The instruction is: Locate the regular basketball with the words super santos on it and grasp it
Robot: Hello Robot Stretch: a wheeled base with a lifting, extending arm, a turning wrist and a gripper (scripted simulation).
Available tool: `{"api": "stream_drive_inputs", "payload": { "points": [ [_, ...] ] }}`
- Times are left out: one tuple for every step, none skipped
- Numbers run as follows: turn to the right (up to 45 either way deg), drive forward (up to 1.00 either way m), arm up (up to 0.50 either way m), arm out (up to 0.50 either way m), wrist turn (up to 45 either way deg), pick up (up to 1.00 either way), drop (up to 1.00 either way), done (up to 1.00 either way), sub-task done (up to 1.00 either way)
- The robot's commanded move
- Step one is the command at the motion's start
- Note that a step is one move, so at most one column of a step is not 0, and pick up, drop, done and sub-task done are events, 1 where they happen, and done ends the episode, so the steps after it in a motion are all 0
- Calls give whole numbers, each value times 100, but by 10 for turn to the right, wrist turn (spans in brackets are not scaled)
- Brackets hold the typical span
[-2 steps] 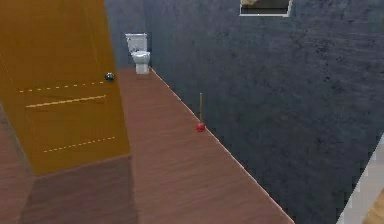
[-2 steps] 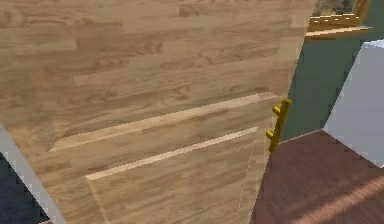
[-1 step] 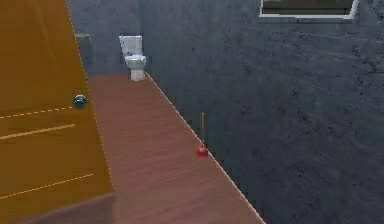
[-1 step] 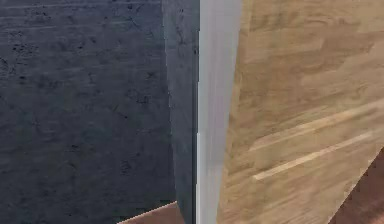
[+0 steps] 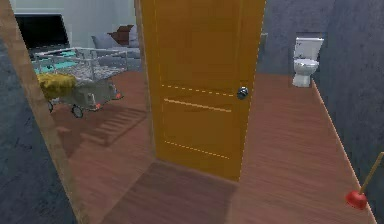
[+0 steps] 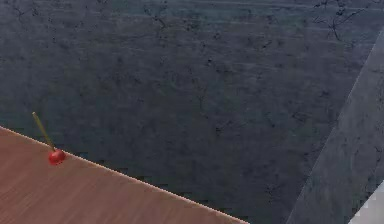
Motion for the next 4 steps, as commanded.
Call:
{"api": "stream_drive_inputs", "payload": {
  "points": [
    [-180, 0, 0, 0, 0, 0, 0, 0, 0],
    [0, 100, 0, 0, 0, 0, 0, 0, 0],
    [-150, 0, 0, 0, 0, 0, 0, 0, 0],
    [0, 80, 0, 0, 0, 0, 0, 0, 0]
  ]
}}
